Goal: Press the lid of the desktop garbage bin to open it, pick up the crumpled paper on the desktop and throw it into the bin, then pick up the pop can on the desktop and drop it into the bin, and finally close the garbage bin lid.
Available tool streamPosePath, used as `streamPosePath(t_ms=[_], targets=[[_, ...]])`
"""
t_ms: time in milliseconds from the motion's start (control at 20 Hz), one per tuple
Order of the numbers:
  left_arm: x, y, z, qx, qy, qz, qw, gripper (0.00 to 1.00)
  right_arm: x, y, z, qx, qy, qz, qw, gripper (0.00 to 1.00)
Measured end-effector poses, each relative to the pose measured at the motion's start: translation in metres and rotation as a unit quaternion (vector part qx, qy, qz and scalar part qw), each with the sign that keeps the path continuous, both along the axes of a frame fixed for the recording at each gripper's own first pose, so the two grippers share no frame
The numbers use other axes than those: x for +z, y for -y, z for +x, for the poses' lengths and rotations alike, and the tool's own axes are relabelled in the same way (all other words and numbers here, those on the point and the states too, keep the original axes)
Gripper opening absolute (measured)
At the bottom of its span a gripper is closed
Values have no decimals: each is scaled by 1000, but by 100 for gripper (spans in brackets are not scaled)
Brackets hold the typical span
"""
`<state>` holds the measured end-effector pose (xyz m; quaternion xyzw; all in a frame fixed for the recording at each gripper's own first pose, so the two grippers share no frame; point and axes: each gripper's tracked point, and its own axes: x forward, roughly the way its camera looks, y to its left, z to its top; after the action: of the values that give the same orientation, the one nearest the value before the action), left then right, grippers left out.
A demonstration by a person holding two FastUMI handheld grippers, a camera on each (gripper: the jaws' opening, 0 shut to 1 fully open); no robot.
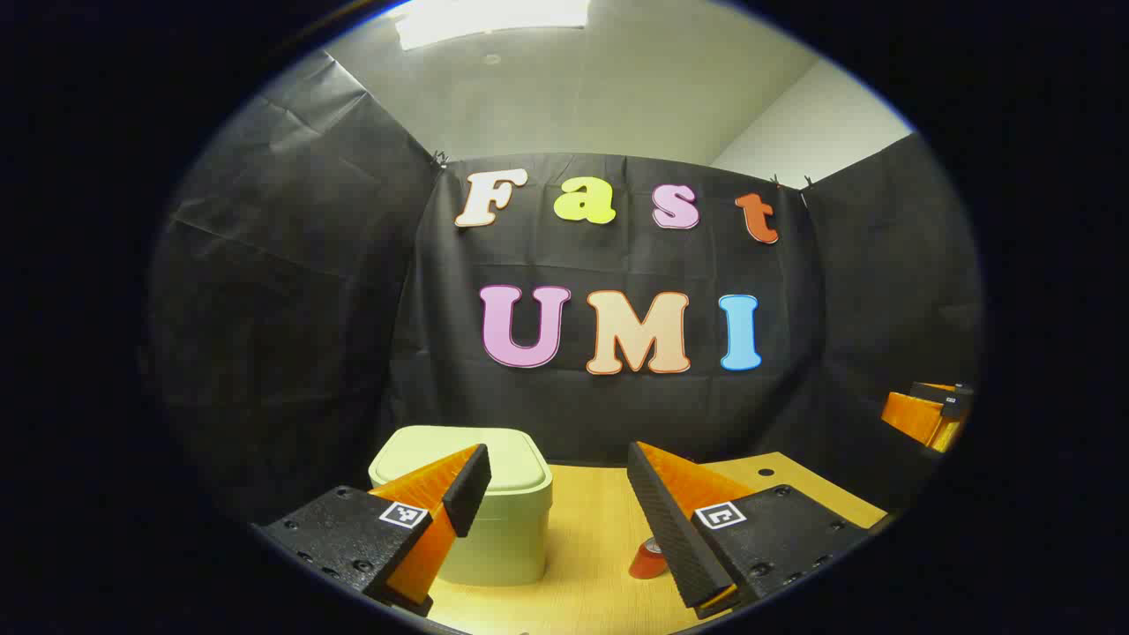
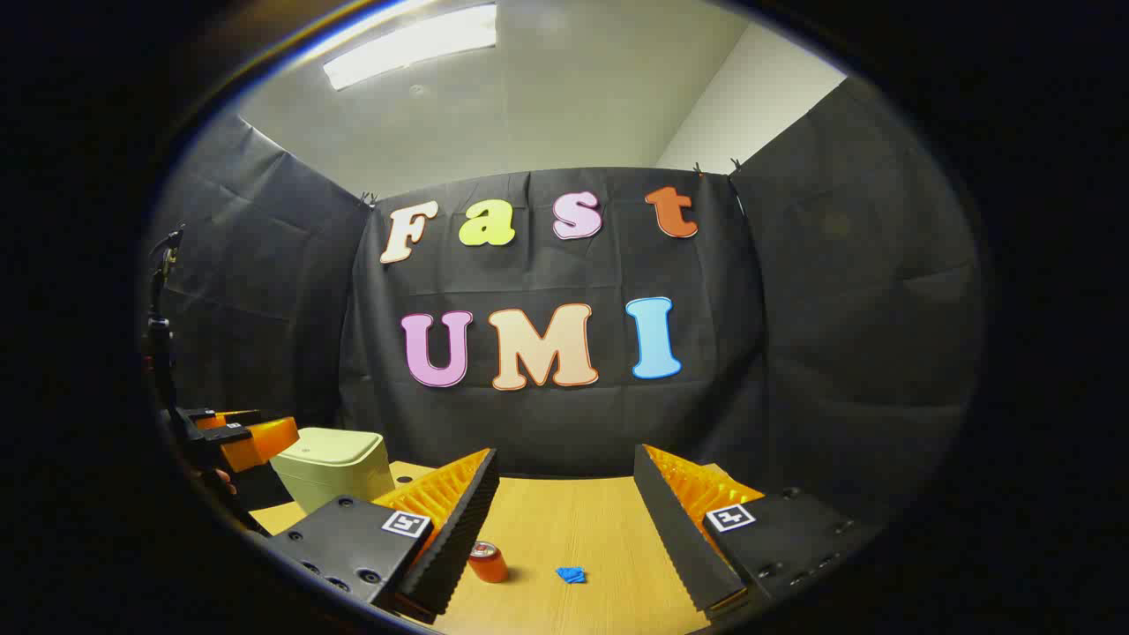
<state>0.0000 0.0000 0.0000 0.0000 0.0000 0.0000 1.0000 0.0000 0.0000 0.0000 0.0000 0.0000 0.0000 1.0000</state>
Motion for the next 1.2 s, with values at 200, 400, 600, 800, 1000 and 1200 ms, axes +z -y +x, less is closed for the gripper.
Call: streamPosePath(t_ms=[200, 400, 600, 800, 1000, 1200], targets=[[-1, -5, 1, 8, -2, 2, 1000, 94, -4, -1, 4, 3, -3, -6, 1000, 94], [-2, -9, 1, 12, -5, 1, 1000, 94, -4, -3, 5, 5, -3, 0, 1000, 94], [-4, -11, 2, 13, -7, -1, 1000, 94, -1, 3, 5, -5, 5, 0, 1000, 94], [-5, -11, 3, 9, -7, -9, 1000, 94, 2, 7, 3, -11, 10, 6, 1000, 94], [-7, -13, 3, 9, -7, -17, 1000, 94, 2, 9, 2, -14, 11, 7, 1000, 94], [-8, -20, 0, 18, -8, -19, 1000, 94, -1, 6, 0, -13, 8, 6, 1000, 97]])
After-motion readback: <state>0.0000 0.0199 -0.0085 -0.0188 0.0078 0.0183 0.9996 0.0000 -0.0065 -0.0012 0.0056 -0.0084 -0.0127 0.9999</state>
